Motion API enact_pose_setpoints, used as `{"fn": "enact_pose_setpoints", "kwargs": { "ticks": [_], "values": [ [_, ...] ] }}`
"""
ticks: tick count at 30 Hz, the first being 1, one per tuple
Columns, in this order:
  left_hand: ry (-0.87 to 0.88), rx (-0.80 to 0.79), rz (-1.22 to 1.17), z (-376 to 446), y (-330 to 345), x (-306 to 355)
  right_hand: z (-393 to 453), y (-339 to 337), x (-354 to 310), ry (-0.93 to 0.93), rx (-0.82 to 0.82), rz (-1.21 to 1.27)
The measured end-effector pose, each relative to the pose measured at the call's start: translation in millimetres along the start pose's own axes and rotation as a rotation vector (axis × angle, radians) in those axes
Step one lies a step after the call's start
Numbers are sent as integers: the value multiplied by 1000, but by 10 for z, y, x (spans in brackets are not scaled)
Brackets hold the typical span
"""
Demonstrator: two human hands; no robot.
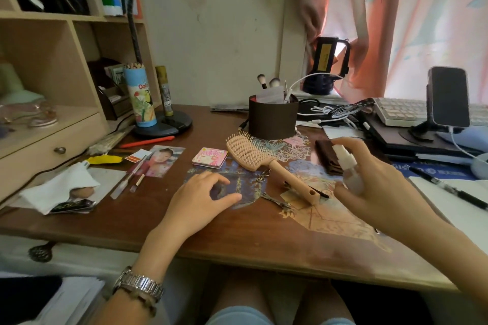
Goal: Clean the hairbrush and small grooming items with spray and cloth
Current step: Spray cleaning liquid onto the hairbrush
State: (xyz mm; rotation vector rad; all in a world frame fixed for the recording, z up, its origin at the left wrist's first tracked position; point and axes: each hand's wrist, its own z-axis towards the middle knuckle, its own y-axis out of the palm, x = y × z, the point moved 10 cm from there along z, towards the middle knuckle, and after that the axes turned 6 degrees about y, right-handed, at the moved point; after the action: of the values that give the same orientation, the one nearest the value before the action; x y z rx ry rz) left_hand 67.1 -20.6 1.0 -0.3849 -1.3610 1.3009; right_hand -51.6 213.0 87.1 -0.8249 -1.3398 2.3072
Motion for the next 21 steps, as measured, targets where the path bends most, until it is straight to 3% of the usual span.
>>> {"fn": "enact_pose_setpoints", "kwargs": {
  "ticks": [10,21],
  "values": [
    [-96,68,152,-51,-349,-548,374,190,-481,-156,39,144],
    [17,115,255,-48,-314,-525,860,578,-957,-152,-22,132]
  ]
}}
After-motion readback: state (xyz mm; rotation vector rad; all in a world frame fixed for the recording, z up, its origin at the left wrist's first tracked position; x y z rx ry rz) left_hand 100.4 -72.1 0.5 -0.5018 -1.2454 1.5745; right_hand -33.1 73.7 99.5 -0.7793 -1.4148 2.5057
